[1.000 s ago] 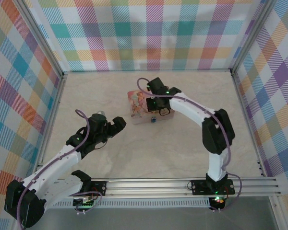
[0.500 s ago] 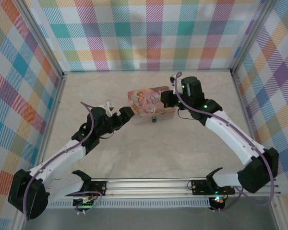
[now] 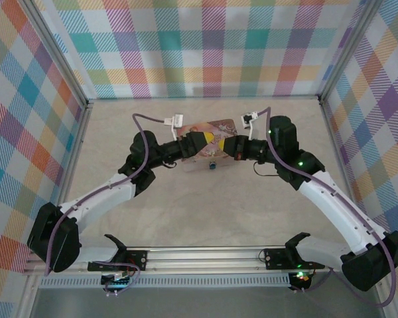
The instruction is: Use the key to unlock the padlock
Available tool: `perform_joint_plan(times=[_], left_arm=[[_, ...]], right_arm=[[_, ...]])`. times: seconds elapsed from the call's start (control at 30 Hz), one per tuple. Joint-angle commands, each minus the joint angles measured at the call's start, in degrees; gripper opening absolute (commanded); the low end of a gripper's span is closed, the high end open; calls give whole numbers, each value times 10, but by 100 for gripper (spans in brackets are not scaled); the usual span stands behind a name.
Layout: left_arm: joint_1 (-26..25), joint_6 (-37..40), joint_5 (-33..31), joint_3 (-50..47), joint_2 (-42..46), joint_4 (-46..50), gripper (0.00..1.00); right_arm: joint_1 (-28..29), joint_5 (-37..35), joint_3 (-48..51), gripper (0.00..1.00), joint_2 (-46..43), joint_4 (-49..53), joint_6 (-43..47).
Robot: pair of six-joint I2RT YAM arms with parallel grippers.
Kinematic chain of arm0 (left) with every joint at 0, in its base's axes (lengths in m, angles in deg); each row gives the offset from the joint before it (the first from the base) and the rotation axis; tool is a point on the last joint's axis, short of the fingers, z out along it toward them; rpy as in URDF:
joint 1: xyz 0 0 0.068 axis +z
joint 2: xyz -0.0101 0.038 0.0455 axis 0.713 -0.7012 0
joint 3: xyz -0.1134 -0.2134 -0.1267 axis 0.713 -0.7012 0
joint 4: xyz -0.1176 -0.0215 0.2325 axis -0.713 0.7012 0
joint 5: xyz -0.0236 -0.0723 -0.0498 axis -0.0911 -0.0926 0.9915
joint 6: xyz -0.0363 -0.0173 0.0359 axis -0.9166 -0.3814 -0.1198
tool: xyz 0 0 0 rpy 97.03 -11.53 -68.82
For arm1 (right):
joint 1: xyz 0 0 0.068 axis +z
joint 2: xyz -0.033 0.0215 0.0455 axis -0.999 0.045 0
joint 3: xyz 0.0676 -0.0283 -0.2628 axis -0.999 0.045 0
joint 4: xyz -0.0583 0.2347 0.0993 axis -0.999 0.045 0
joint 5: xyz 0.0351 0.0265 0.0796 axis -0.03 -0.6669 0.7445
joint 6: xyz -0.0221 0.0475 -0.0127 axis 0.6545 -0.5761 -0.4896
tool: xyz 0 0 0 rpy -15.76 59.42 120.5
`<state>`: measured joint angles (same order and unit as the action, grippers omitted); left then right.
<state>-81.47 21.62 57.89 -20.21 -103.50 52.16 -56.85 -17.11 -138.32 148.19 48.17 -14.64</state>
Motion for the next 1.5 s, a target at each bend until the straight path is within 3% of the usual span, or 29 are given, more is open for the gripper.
perform_joint_plan(times=[0.0, 0.13, 0.33, 0.53, 0.6, 0.8, 1.17, 1.23, 1.3, 1.33, 1.47], left_arm=[[-18, 33, 46, 24, -11, -40, 81], [-33, 48, 63, 30, -15, -44, 68], [-41, 74, 67, 39, -15, -3, 67], [-44, 79, 74, 39, -16, 3, 47], [-44, 80, 76, 39, -15, 6, 32], [-44, 99, 71, 40, -3, 38, 12], [-42, 146, 59, 40, 28, 128, 0], [-42, 157, 61, 47, 30, 153, 0], [-42, 162, 74, 49, 32, 157, 0], [-42, 166, 78, 51, 33, 165, 0], [-42, 177, 109, 63, 31, 187, 0]], right_arm=[[-8, 49, 12, 0, -21, -33, -50], [-23, 71, 16, 0, -24, -46, -80], [-35, 99, 22, 0, -23, -81, -121], [-45, 106, 29, 0, -22, -97, -139], [-46, 107, 31, 0, -22, -100, -142], [-50, 115, 30, 0, -22, -94, -137], [-63, 134, 38, 0, -31, -77, -116], [-64, 142, 42, 8, -34, -73, -104], [-66, 135, 48, 30, -45, -67, -90], [-67, 139, 51, 35, -49, -68, -83], [-73, 157, 52, 41, -54, -63, -61]])
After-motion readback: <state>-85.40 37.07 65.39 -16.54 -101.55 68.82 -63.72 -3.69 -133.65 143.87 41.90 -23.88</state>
